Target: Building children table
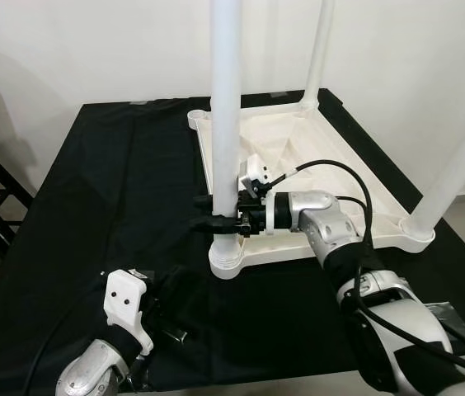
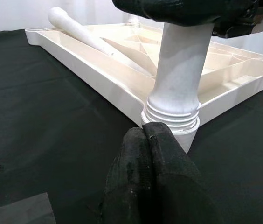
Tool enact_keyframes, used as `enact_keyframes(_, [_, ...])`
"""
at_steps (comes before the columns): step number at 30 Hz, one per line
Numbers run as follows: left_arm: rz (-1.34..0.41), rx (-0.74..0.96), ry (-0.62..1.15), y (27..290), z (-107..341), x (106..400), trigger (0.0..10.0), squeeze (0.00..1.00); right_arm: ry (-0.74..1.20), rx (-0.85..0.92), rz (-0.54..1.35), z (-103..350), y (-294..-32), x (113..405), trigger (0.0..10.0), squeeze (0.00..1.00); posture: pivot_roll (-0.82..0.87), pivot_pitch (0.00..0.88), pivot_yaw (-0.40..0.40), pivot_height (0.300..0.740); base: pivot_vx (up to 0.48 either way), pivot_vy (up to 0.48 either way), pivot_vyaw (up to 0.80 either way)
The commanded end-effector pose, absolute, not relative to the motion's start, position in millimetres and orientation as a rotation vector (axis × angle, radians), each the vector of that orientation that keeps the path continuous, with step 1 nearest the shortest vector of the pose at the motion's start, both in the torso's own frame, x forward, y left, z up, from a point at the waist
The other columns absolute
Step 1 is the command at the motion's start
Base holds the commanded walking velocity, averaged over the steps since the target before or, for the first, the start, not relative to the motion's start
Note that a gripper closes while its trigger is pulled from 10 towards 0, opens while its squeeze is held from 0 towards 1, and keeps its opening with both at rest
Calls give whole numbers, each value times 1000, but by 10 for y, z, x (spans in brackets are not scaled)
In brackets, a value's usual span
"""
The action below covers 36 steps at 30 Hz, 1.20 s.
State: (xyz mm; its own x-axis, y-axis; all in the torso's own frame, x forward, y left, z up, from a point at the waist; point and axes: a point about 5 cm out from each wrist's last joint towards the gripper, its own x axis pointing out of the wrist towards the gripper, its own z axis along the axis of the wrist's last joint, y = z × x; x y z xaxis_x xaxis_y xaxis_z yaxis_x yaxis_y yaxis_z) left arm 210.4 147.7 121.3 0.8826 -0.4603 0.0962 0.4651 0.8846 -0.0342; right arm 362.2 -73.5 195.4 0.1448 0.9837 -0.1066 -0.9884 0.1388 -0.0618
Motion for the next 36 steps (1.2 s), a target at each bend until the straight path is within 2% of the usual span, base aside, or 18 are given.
enact_keyframes(1, [-483,-58,-76,1487,1186,2076,10000,0,82,-138,1355,1851,-796,3632,0,0,33,71,9,740,0,0,0])
enact_keyframes(2, [-484,-59,-76,1490,1187,2069,10000,0,106,-126,1273,1771,-813,3625,0,0,30,73,5,740,0,0,0])
enact_keyframes(4, [-483,-59,-76,1503,1190,2054,10000,0,163,-96,846,1528,-803,3659,0,0,30,78,1,740,0,0,0])
enact_keyframes(6, [-483,-59,-76,1503,1190,2054,10000,0,163,-96,846,1528,-803,3659,0,0,30,78,1,740,0,0,0])
enact_keyframes(7, [-483,-59,-76,1508,1196,2051,10000,0,195,-41,687,1353,-793,3517,0,0,38,89,3,740,0,0,0])
enact_keyframes(8, [-483,-59,-76,1508,1196,2051,10000,0,195,-41,687,1353,-793,3517,0,0,38,89,3,740,0,0,0])
enact_keyframes(11, [-482,-57,-73,1519,1192,2050,10000,0,223,-6,647,1128,-636,3151,0,0,23,80,16,740,0,0,0])
enact_keyframes(14, [-482,-57,-72,1521,1190,2052,10000,0,224,-4,669,1094,-570,3051,0,0,23,80,16,740,0,0,0])
enact_keyframes(15, [-487,-56,-70,1519,1185,2054,10000,0,210,-32,695,1128,-524,3087,1804,0,32,76,7,740,0,0,0])
enact_keyframes(16, [-487,-56,-70,1519,1185,2054,10000,0,210,-32,695,1128,-524,3087,1804,0,32,76,7,740,0,0,0])
enact_keyframes(17, [-488,-56,-69,1519,1184,2054,10000,0,197,-45,698,1178,-506,3168,10000,0,29,74,8,740,0,0,0])
enact_keyframes(21, [-483,-54,-71,1521,1187,2059,10000,0,169,-34,742,1335,-469,3313,10000,0,33,76,13,740,0,0,0])
enact_keyframes(22, [-482,-54,-72,1520,1188,2062,10000,0,149,-21,789,1408,-451,3349,10000,1000,36,78,12,740,0,0,0])
enact_keyframes(25, [-483,-55,-72,1518,1191,2068,10000,0,66,-3,959,1683,-399,3386,10000,1000,34,76,13,740,0,0,0])
enact_keyframes(29, [-484,-56,-73,1516,1192,2074,10000,0,20,-29,1029,1808,-421,3420,10000,1000,32,74,15,740,0,0,0])
enact_keyframes(32, [-486,-57,-73,1513,1190,2083,10000,0,-37,-56,1362,1971,-422,3369,10000,973,37,71,16,740,0,0,0])
enact_keyframes(33, [-486,-57,-73,1511,1190,2087,10000,0,-34,-68,1464,1992,-426,3362,10000,0,39,69,16,740,0,0,0])
enact_keyframes(36, [-486,-56,-73,1511,1190,2091,10000,0,0,-81,1563,1979,-432,3377,10000,0,39,69,16,740,0,0,0])
